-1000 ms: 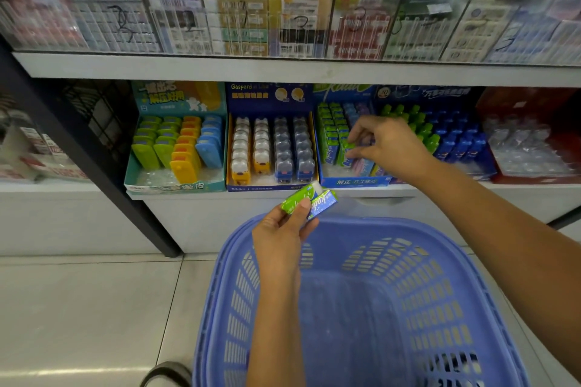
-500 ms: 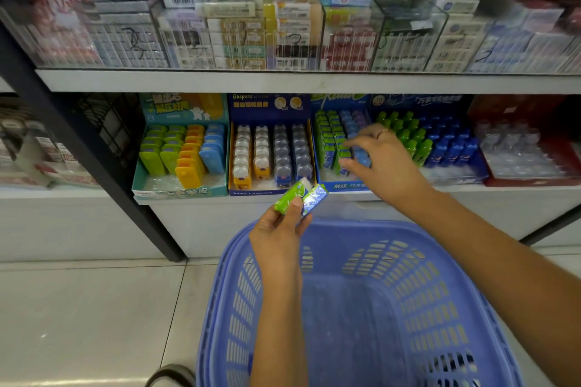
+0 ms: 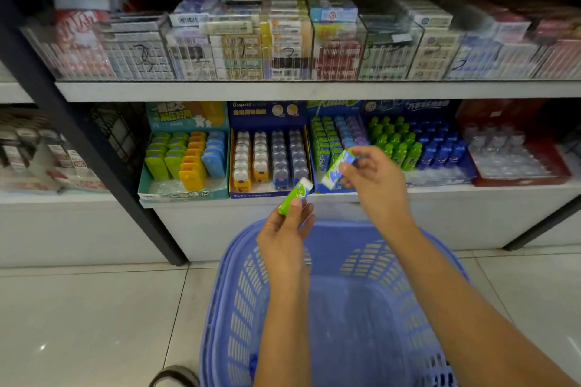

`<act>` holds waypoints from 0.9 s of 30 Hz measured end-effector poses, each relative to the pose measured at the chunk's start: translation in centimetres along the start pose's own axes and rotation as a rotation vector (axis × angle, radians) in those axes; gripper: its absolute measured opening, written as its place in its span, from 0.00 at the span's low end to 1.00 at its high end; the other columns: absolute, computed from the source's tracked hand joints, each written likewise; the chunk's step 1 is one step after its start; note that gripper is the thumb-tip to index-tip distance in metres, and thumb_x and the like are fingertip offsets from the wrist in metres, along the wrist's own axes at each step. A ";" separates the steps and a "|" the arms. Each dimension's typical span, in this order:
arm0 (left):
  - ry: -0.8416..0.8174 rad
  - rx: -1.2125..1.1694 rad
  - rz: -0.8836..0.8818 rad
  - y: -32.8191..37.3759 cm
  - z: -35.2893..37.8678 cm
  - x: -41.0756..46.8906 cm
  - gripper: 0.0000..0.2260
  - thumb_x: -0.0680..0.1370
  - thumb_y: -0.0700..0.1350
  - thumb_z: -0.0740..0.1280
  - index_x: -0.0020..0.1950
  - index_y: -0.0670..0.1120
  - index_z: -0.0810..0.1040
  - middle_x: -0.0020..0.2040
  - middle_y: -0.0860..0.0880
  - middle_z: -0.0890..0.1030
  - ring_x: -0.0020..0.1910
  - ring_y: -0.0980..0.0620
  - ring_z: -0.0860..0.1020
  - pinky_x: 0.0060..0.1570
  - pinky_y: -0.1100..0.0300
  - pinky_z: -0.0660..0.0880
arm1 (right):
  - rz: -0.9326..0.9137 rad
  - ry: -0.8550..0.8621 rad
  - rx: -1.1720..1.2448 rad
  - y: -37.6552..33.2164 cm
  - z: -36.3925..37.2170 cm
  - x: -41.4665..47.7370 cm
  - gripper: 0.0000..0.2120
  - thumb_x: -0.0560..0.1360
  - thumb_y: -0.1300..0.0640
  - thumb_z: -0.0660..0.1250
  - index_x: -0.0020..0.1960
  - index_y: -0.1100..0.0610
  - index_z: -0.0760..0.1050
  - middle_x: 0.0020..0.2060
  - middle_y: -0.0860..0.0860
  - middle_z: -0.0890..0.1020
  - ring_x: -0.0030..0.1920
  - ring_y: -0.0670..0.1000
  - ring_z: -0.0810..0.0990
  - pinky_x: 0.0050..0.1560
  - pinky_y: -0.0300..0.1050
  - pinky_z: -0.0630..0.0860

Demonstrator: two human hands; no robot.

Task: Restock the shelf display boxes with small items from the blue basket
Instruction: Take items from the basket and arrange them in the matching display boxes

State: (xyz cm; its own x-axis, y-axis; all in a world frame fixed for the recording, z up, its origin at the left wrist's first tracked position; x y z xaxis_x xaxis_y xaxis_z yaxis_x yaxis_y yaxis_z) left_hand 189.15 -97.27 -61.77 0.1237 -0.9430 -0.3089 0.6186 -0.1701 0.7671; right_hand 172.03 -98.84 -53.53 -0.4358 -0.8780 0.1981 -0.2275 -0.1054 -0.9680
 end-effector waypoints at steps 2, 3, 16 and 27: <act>0.021 0.036 0.029 0.2 -0.7 0.5 0.06 0.77 0.39 0.67 0.51 0.39 0.81 0.42 0.45 0.83 0.41 0.51 0.83 0.41 0.62 0.80 | -0.091 0.015 -0.166 -0.8 -0.1 1.8 0.06 0.74 0.61 0.68 0.50 0.54 0.74 0.36 0.45 0.79 0.36 0.46 0.81 0.39 0.32 0.77; 0.033 0.058 0.055 0.4 -1.1 0.7 0.05 0.77 0.38 0.68 0.50 0.39 0.81 0.41 0.46 0.83 0.41 0.51 0.82 0.41 0.62 0.79 | -0.131 0.001 -0.271 -1.0 0.2 2.6 0.05 0.74 0.59 0.69 0.50 0.55 0.75 0.37 0.46 0.79 0.38 0.46 0.80 0.40 0.30 0.75; 0.034 0.221 0.160 0.7 -1.6 2.5 0.07 0.72 0.39 0.73 0.40 0.43 0.74 0.33 0.50 0.80 0.37 0.52 0.80 0.45 0.56 0.79 | -0.342 -0.263 -0.748 0.6 3.1 6.4 0.09 0.69 0.60 0.74 0.47 0.63 0.81 0.46 0.57 0.81 0.49 0.51 0.74 0.48 0.27 0.64; -0.238 0.378 0.146 -0.2 1.3 1.9 0.08 0.77 0.41 0.68 0.55 0.47 0.80 0.43 0.48 0.83 0.43 0.53 0.81 0.37 0.64 0.77 | -0.427 -0.289 -0.896 0.0 3.5 5.6 0.11 0.74 0.57 0.69 0.55 0.59 0.81 0.51 0.54 0.76 0.51 0.51 0.73 0.53 0.33 0.67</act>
State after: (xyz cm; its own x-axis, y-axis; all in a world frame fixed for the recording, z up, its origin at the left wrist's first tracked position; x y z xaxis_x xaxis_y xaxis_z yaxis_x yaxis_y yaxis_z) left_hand 188.31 -99.39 -61.76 -0.0205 -0.9967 -0.0784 0.2764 -0.0810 0.9576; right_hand 172.69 -105.37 -52.96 0.0326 -0.9401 0.3393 -0.9306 -0.1524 -0.3328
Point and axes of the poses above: each hand's wrist, its own x-axis towards the middle knuckle, its own z-axis out of the palm, y = z × x, the point moved 8 cm from there along x, towards the middle knuckle
